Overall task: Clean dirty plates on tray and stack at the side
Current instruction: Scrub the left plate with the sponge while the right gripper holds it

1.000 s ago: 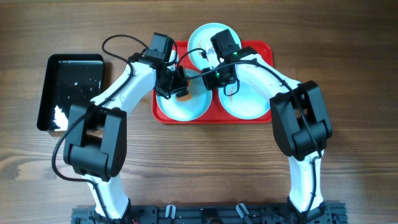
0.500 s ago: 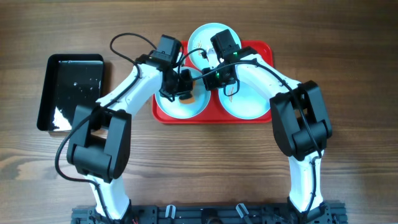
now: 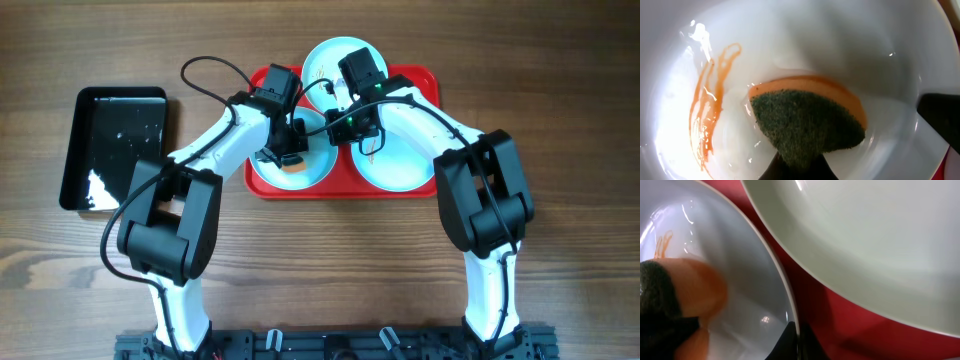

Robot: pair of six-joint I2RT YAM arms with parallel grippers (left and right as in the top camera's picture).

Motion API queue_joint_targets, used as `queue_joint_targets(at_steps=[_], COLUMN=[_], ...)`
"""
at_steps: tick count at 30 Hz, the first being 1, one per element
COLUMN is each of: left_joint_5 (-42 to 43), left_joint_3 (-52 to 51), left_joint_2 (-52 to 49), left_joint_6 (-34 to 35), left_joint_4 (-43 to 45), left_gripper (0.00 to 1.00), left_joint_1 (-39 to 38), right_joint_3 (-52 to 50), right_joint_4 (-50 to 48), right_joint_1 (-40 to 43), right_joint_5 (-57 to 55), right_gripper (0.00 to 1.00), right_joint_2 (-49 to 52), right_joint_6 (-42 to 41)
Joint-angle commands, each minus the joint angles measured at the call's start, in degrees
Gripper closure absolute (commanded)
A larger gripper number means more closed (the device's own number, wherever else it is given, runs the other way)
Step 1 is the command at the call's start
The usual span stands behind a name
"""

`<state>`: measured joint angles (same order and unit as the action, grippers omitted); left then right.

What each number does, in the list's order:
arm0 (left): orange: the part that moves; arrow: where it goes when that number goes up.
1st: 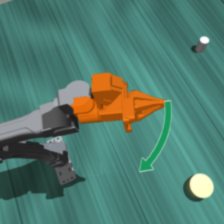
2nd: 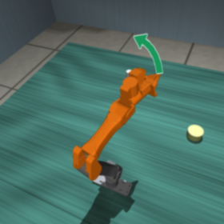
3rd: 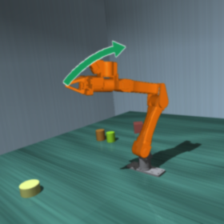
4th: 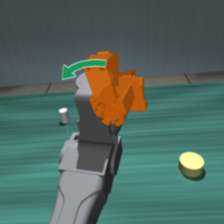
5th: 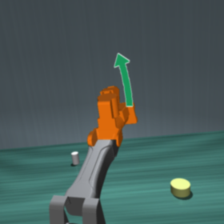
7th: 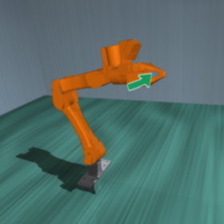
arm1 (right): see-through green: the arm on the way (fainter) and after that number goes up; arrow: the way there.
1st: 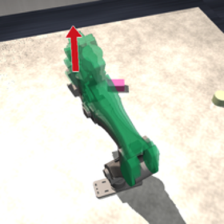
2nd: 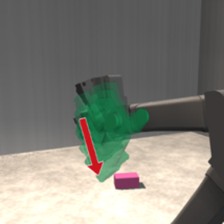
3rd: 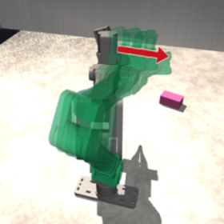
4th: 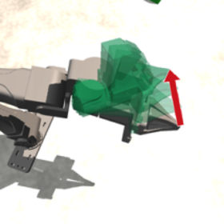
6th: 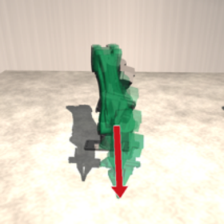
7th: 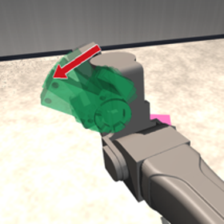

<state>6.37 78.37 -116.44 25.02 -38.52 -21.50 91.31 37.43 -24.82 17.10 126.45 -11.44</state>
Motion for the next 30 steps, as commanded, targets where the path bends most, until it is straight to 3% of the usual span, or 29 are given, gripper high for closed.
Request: queue_joint_targets(at_steps=[1, 5, 11, 14, 24, 27, 30], left_joint_5=[-3.0, -3.6, -13.4, -16.2, -36.2, -36.0, -30.0], left_joint_3=[-0.9, -1.4, -5.6, -8.6, -10.3, -8.0, -6.4], left_joint_2=[-1.8, -1.8, -1.8, -1.8, -1.7, -0.4, 1.9], left_joint_6=[1.4, 1.2, 1.2, 1.1, 0.9, 0.9, 0.7], left_joint_4=[0.6, 0.6, 0.7, 2.4, 2.6, 1.3, 1.4], left_gripper=[0.94, 0.89, 0.88, 0.96, 0.96, 0.96, 0.96], left_joint_1=[-0.2, -0.6, -0.7, -0.7, -0.7, -0.7, -0.9], right_joint_3=[0.0, 0.0, 0.0, 0.0, 0.0, 0.0, 0.0], right_joint_4=[0.5, 1.0, 1.7, 2.1, 2.8, 2.9, 2.9], right_joint_1=[0.0, 0.0, 0.0, -0.1, -0.1, -0.1, -0.1], right_joint_5=[-0.3, -0.3, -0.3, -0.4, -0.4, -0.4, -0.4], right_gripper=[0.96, 0.96, 0.96, 0.96, 0.96, 0.96, 0.96], right_joint_2=[1.3, 1.3, 1.3, 1.3, 1.3, 1.3, 1.3], right_joint_6=[-2.1, -2.1, -2.3, -2.2, -2.3, -2.2, -2.2])
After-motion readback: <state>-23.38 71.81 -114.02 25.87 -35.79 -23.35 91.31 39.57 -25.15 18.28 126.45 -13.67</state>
